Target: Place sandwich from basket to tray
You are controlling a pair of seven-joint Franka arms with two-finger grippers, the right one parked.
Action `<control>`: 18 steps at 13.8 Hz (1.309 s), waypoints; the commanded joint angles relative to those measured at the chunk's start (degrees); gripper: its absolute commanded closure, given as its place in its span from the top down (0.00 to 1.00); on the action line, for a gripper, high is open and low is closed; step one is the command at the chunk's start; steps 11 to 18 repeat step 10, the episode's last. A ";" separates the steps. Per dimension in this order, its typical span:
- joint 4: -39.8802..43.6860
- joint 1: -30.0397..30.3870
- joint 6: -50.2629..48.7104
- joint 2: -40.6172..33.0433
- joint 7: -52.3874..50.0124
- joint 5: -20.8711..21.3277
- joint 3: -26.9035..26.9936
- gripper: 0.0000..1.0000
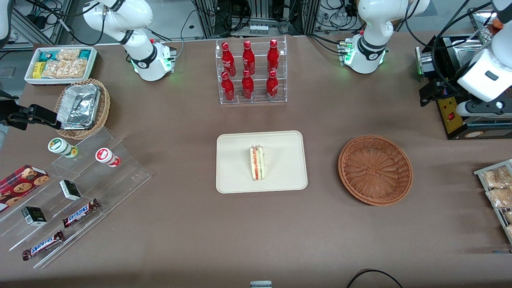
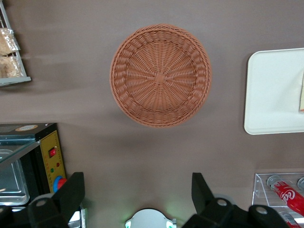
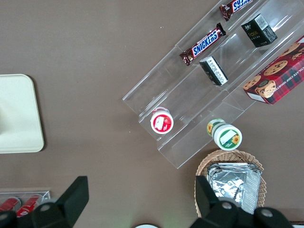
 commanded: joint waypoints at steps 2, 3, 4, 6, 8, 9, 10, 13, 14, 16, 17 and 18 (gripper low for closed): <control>1.20 -6.81 0.04 0.23 1.21 -0.86 8.06 1.00; 2.26 -6.81 0.04 0.85 1.30 -0.77 8.06 1.00; 2.79 -6.73 0.30 1.56 1.22 -0.43 7.97 1.00; 4.98 -6.55 -0.13 3.05 1.30 -0.07 7.88 0.99; 5.08 -6.20 -0.14 2.97 2.09 0.02 8.06 0.99; 4.99 -6.20 -0.05 2.97 3.14 0.19 8.15 0.99; 4.99 -6.20 0.12 3.06 3.24 0.11 8.06 1.00; 4.99 -6.20 0.12 3.06 3.24 0.11 8.06 1.00; 4.99 -6.20 0.12 3.06 3.24 0.11 8.06 1.00; 4.99 -6.20 0.12 3.06 3.24 0.11 8.06 1.00; 4.99 -6.20 0.12 3.06 3.24 0.11 8.06 1.00; 4.99 -6.20 0.12 3.06 3.24 0.11 8.06 1.00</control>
